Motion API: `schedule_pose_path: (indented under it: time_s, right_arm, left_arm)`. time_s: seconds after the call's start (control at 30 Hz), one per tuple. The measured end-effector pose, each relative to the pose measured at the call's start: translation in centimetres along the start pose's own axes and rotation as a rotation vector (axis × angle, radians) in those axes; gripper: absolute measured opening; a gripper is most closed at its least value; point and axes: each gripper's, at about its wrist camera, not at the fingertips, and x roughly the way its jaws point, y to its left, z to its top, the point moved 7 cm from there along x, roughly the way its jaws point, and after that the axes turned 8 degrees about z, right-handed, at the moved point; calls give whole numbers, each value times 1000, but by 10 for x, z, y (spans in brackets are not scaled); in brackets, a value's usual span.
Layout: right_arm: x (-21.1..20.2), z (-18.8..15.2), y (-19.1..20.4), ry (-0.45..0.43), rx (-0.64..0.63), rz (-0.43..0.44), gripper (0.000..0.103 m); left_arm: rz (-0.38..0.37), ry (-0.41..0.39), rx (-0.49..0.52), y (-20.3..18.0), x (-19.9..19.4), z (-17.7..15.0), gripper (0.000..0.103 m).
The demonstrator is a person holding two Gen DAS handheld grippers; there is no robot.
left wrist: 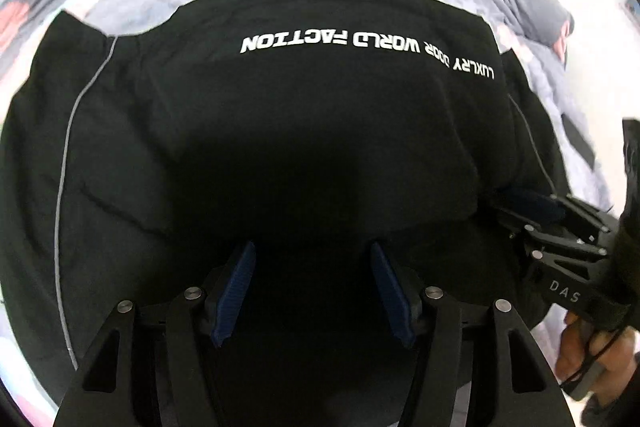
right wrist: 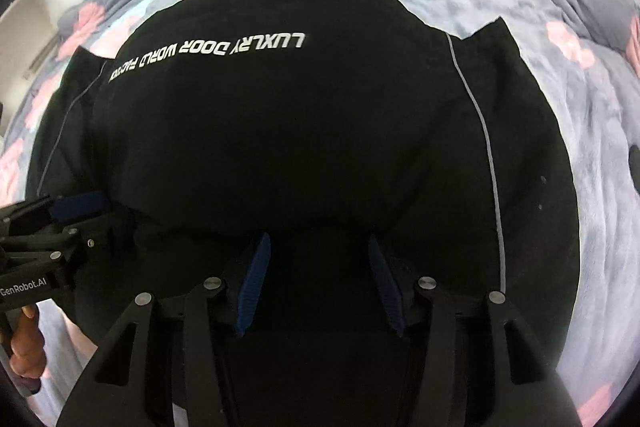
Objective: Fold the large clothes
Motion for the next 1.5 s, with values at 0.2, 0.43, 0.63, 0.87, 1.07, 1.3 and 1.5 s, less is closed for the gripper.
schedule_pose_path:
  time_s: [0.2, 0.43, 0.63, 0.87, 1.07, 1.3, 1.5]
  right_arm:
    - [-21, 18, 3, 30, 6, 36, 56]
    - [-45, 92, 9, -115, 18, 38, 56]
    - [29, 100, -7, 19, 51, 1, 56]
    - [59, 90, -9, 46, 21, -40, 58]
    - [38, 92, -8, 40, 27, 19, 58]
    - [-18, 60, -20, -1, 105, 82, 58]
    - [-66, 18, -47, -35, 186, 84, 59]
  left_arm:
    - [-69, -58, -7, 2, -45, 18, 60]
    - [-98, -138, -91, 16, -61, 81, 60]
    - [-91, 15, -123, 29, 18, 76, 57]
    - [-23, -8, -64, 22, 32, 72, 58]
    - [-126, -22, -119, 31, -3, 69, 58]
    - [-152, -98, -157, 58, -64, 37, 59]
    - [-122, -107, -235, 101, -93, 0, 59]
